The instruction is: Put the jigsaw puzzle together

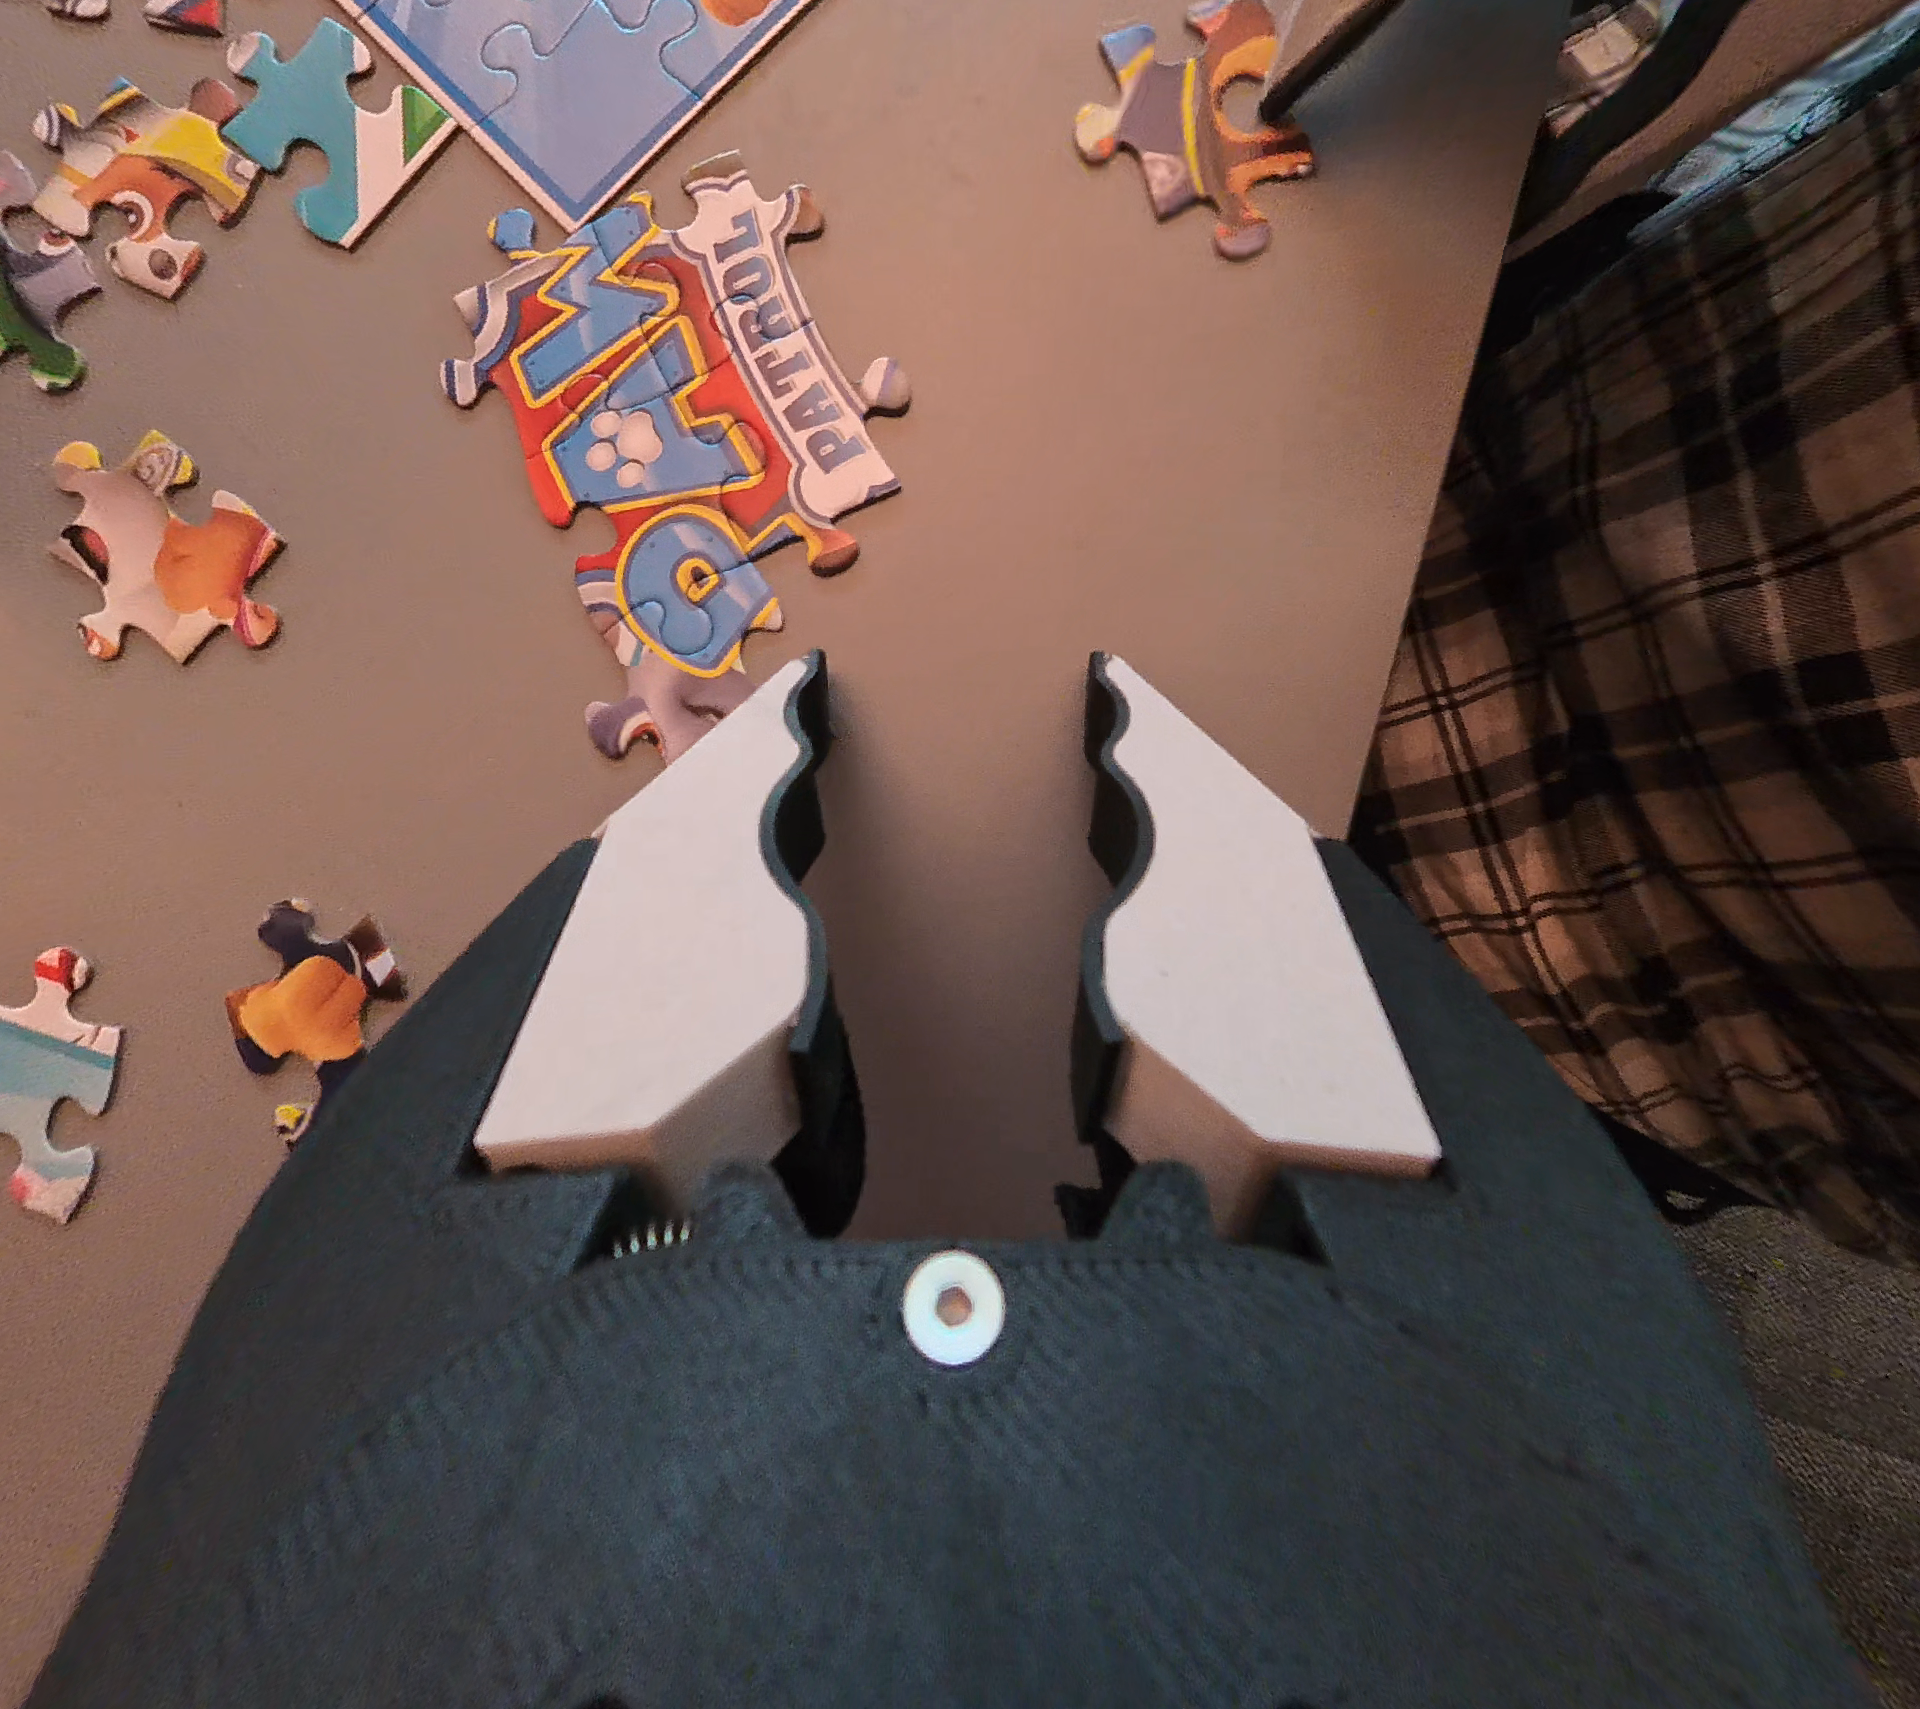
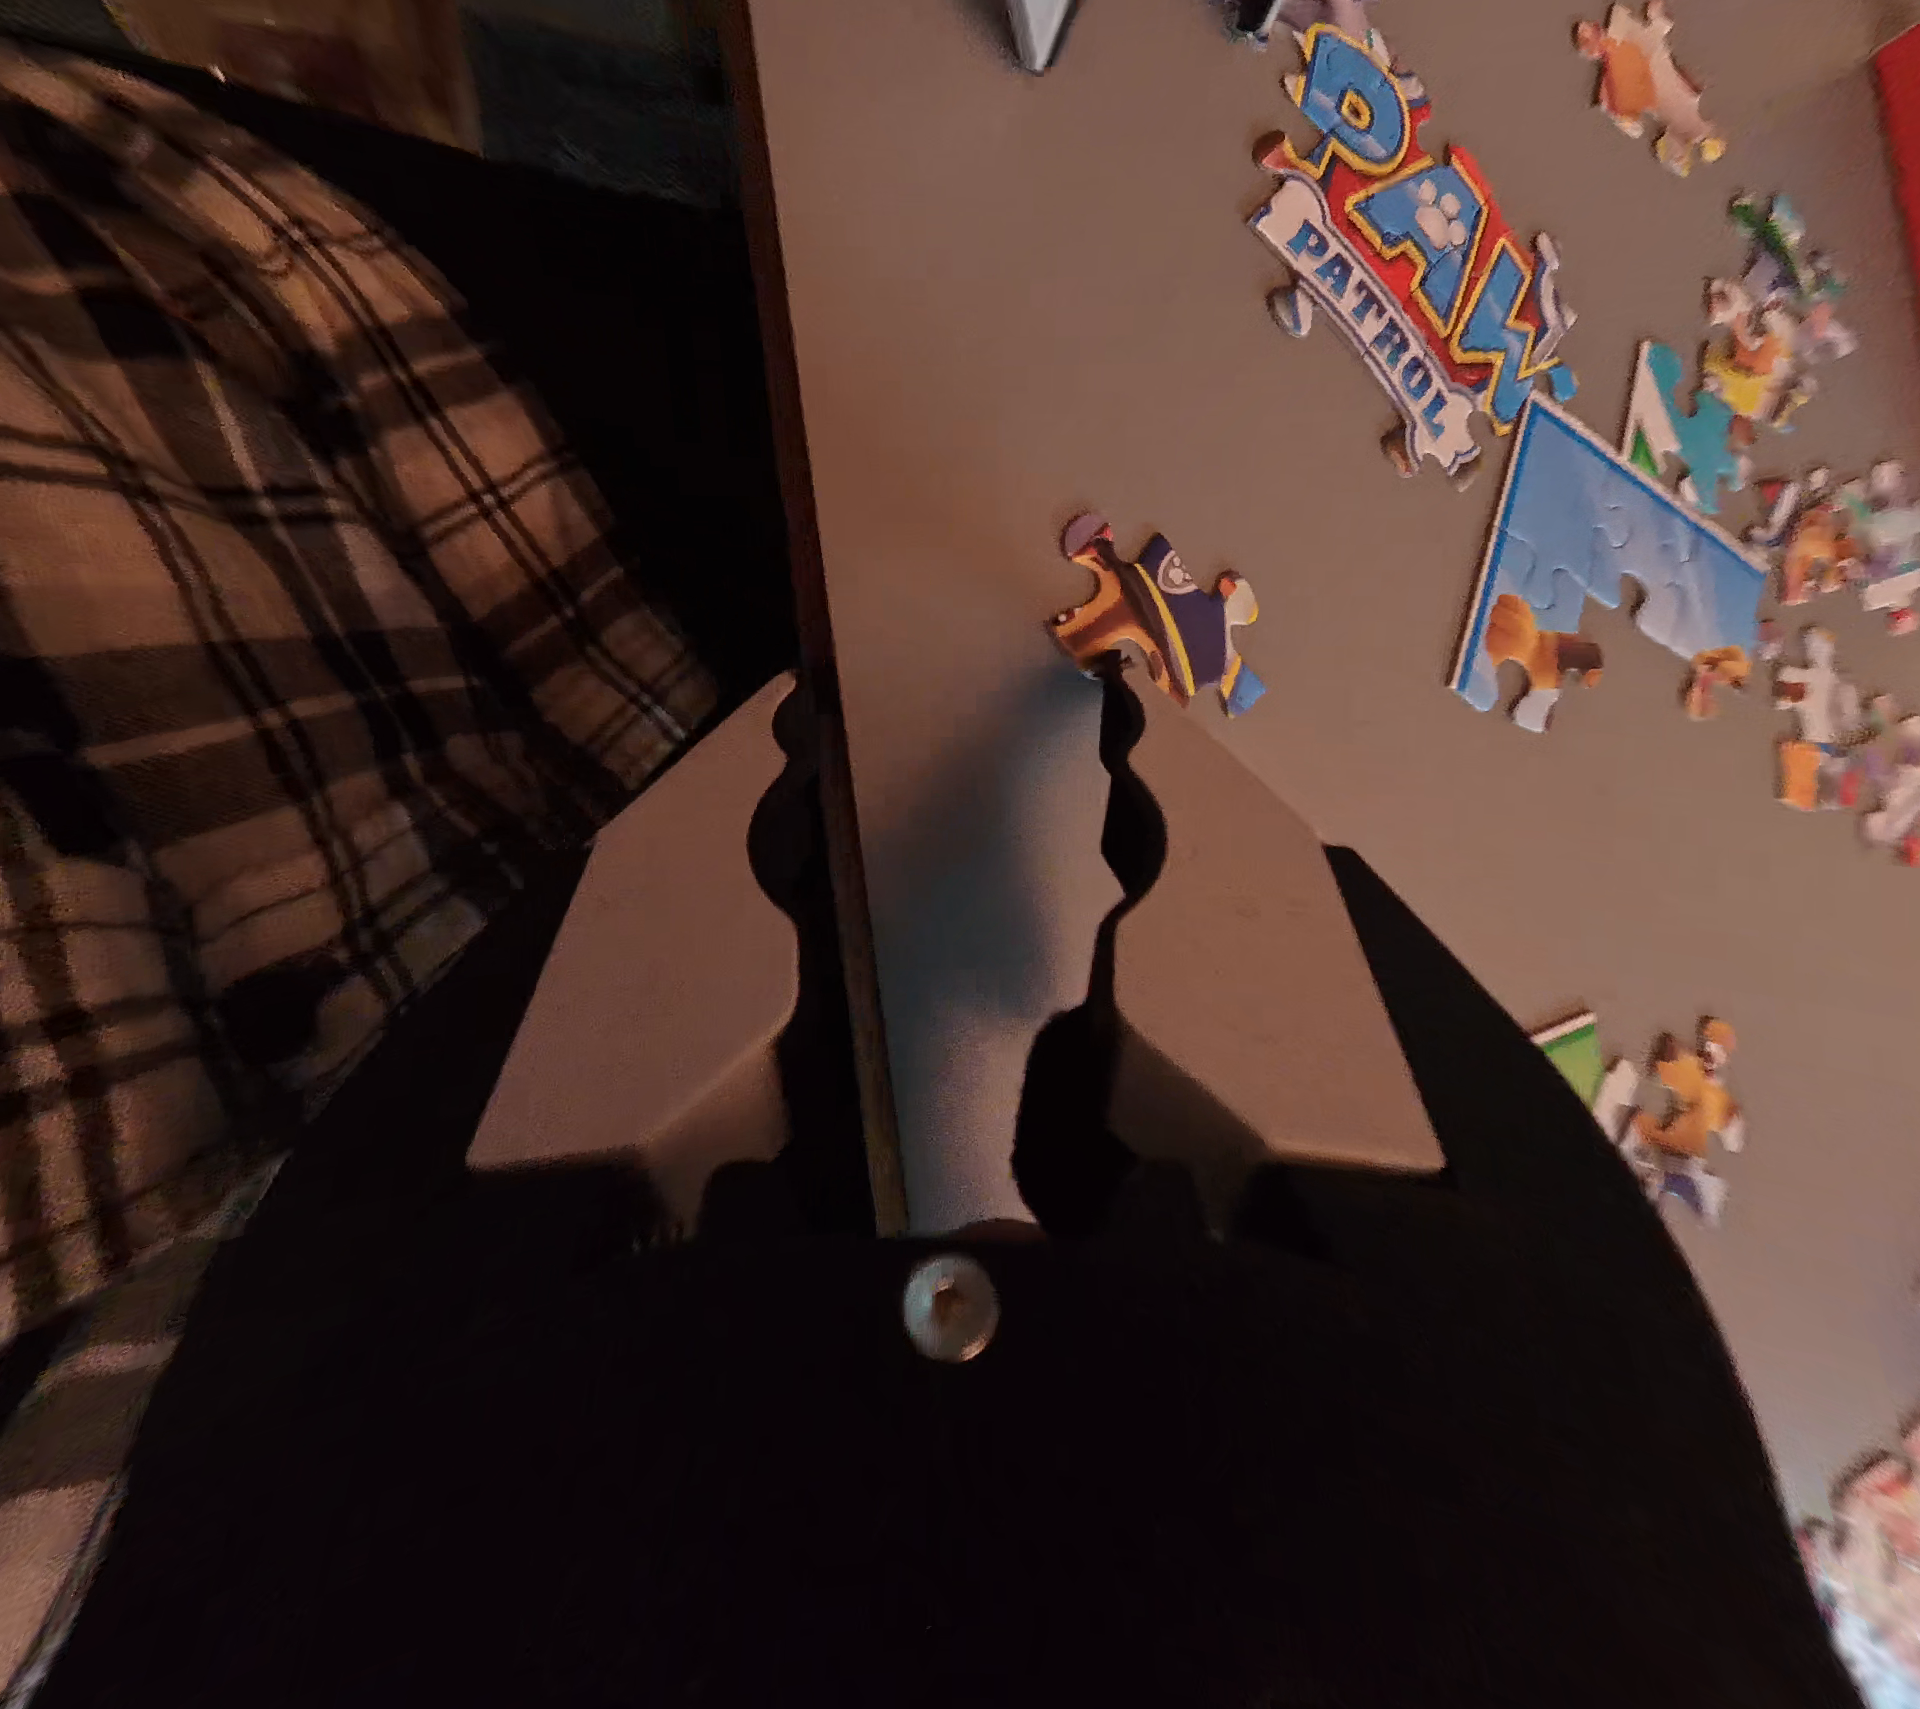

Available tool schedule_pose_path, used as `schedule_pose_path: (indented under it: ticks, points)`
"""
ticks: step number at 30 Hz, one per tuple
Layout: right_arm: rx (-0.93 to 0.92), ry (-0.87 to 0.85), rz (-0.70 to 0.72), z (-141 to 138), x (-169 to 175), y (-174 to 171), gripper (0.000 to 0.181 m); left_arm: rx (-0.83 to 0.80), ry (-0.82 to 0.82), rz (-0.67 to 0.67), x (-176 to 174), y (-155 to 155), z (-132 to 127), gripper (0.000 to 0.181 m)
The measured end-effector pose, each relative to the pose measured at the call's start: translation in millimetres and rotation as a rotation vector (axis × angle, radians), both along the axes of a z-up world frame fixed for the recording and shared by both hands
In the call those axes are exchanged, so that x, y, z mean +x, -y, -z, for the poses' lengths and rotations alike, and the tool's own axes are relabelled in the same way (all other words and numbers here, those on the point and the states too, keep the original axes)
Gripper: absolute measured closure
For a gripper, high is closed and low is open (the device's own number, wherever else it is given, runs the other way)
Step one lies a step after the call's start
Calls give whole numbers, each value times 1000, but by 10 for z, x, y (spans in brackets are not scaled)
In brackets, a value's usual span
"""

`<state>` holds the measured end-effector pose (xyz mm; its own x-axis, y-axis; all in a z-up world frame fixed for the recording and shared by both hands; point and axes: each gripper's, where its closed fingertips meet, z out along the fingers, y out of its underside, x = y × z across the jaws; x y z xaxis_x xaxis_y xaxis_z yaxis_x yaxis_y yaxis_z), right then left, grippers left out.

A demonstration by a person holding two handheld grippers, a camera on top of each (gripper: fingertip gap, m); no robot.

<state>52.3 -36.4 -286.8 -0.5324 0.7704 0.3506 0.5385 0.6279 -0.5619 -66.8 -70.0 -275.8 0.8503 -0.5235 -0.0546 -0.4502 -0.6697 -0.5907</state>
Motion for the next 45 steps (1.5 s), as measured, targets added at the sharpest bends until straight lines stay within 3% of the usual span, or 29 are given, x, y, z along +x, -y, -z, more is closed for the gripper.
schedule_pose_path:
  ticks: [6,8,13,25,36,45]
  points:
    - [151,-104,-20,-10,23,66,134,78,3,-13,37,-240,-132,129]
    - [174,-101,-25,20,12,73,126,55,-4,-28,4,-320,-105,128]
    - [267,-146,-50,60,8,65,131,-2,19,-31,20,-449,6,134]
    - [281,-289,-95,-66,117,190,173,7,49,-38,159,-290,1,142]
    - [243,-299,-71,-127,112,197,175,38,34,-31,229,-126,-12,143]
    - [238,-353,-27,-348,7,88,181,100,27,-67,188,-71,-111,142]
